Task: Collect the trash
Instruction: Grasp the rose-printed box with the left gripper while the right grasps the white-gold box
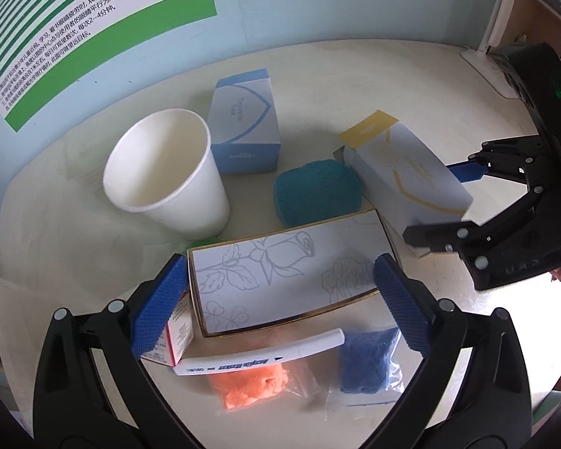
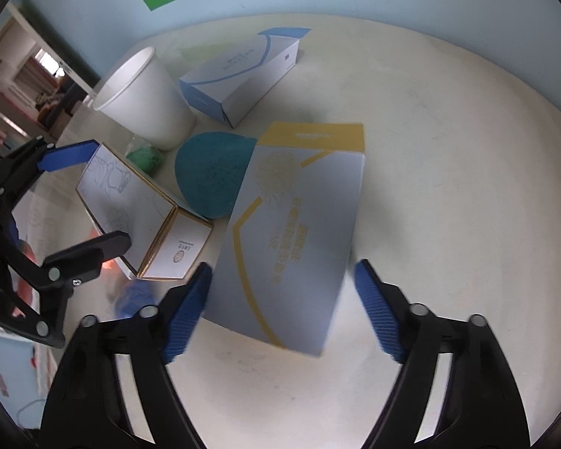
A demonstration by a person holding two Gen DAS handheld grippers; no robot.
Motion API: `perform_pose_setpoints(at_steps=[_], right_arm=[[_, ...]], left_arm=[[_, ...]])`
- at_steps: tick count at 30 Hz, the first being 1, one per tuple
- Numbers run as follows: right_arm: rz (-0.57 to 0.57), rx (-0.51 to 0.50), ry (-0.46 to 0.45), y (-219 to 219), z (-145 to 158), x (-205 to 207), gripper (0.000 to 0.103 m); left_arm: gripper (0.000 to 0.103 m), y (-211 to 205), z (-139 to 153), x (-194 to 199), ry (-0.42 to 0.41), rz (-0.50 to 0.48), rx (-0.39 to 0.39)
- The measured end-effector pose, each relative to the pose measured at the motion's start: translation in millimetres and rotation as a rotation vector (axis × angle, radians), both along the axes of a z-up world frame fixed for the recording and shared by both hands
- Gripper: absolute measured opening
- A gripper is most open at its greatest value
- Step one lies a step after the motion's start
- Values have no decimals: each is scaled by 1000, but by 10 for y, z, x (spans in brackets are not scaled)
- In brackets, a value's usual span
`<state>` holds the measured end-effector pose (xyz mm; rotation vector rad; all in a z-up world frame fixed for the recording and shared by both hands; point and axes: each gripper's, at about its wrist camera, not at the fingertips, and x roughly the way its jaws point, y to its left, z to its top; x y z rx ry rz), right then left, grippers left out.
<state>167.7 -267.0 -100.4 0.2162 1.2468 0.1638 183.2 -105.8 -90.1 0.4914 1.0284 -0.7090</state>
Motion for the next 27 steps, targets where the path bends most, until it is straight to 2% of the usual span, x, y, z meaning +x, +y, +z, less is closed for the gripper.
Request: perform_pose_setpoints(at_steps=[3,7,9,10,11,13,15,16,17,20,24,27], right_arm=[[-10,2,6,-88,11,-55,69],[-37,12,14,-202,27,-150,69],[-46,21,16,-248,25,-179,69],[-50,22,15,-267,26,-191,69],[-52,25,15,-283,30,-192,69],[-56,33,14,-309,42,-224,66],[-56,34,10,-311,55,-237,66],[-58,36,9,-315,56,-229,66],[-59,40,9,-300,61,-231,66],[-55,40,9,-293,60,-242,66],[-59,54,10,-338,54,-264,66],[-56,56,13,-335,41,-265,65]], left_arm=[[88,20,6,-2,8,4,-16],[70,97,43,-26,34,5,-40],[44,149,41,1,47,24,-51],[37,173,34,12,59,31,-52],[37,190,36,13,65,36,-56],[40,207,29,2,68,42,-47],[57,211,37,-16,38,48,-29],[72,214,55,-31,21,43,-30],[81,218,84,-41,7,37,-37],[96,218,165,-64,7,-13,-58],[96,170,141,-116,-24,-114,-6],[96,159,65,-114,-49,-149,47]])
